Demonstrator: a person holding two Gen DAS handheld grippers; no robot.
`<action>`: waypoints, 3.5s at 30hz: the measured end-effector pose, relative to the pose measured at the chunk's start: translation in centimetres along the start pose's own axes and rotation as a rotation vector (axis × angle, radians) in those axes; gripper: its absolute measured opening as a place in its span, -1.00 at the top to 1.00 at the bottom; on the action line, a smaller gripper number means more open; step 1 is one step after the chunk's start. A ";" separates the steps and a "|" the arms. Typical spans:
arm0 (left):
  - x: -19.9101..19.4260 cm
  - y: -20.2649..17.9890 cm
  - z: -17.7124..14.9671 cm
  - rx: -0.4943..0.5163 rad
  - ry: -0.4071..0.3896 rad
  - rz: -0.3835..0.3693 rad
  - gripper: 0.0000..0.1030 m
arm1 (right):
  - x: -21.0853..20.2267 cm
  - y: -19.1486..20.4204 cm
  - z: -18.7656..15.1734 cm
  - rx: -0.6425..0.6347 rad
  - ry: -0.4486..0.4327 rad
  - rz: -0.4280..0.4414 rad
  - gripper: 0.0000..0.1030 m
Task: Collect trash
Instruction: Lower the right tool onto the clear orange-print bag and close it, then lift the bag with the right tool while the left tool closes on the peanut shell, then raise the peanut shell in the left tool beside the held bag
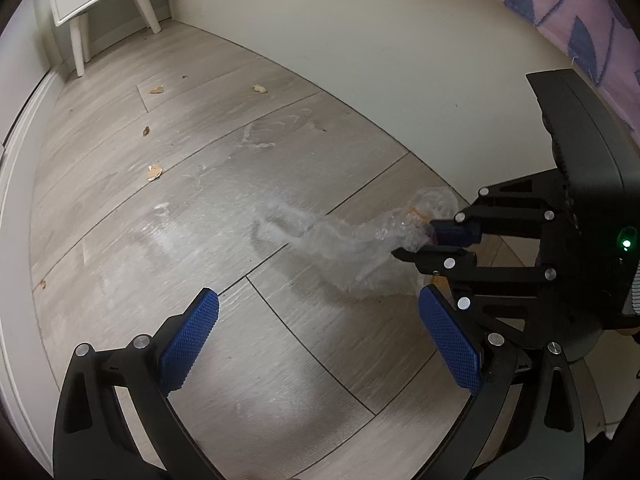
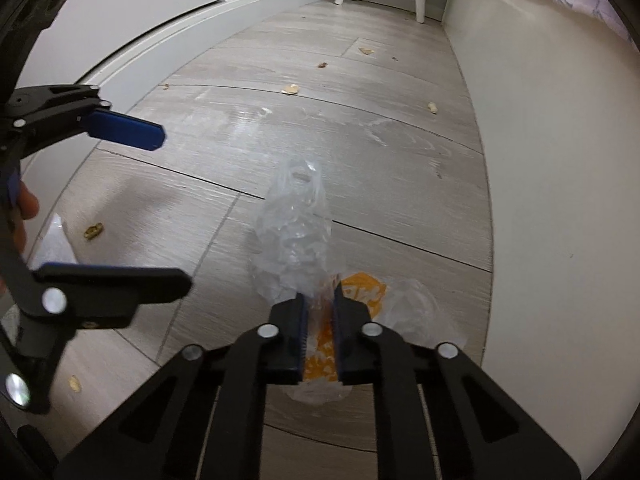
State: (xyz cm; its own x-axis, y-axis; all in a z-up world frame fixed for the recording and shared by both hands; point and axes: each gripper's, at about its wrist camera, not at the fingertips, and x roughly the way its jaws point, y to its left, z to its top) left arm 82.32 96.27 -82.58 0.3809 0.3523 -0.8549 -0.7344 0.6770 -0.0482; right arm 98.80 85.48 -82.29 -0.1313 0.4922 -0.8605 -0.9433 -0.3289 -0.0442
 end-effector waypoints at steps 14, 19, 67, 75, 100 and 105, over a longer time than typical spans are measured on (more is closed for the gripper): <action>-2.3 2.2 -1.2 -0.094 -0.023 0.052 -0.89 | -1.2 2.5 2.1 -0.035 -0.045 0.050 0.86; -3.9 4.0 -3.4 -0.204 -0.010 0.092 -0.89 | -1.3 4.7 2.6 -0.074 -0.040 0.103 0.86; -1.8 10.3 -14.6 -0.371 0.092 0.274 -0.50 | 1.7 13.2 4.4 -0.271 -0.051 0.247 0.86; -0.7 9.6 -15.1 -0.289 0.121 0.325 -0.22 | 1.7 13.2 4.2 -0.249 -0.055 0.244 0.86; -1.2 9.6 -14.1 -0.306 0.064 0.267 0.81 | 2.1 12.6 4.4 -0.244 -0.063 0.252 0.86; -1.7 9.5 -13.5 -0.308 0.056 0.267 0.81 | 2.1 12.6 4.6 -0.243 -0.060 0.251 0.86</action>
State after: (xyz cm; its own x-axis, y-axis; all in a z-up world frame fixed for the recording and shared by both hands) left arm 67.16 93.37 -88.55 0.1294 0.4477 -0.8848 -0.9404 0.3384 0.0337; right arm 85.24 86.03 -82.29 -0.3742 0.4163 -0.8287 -0.7804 -0.6240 0.0389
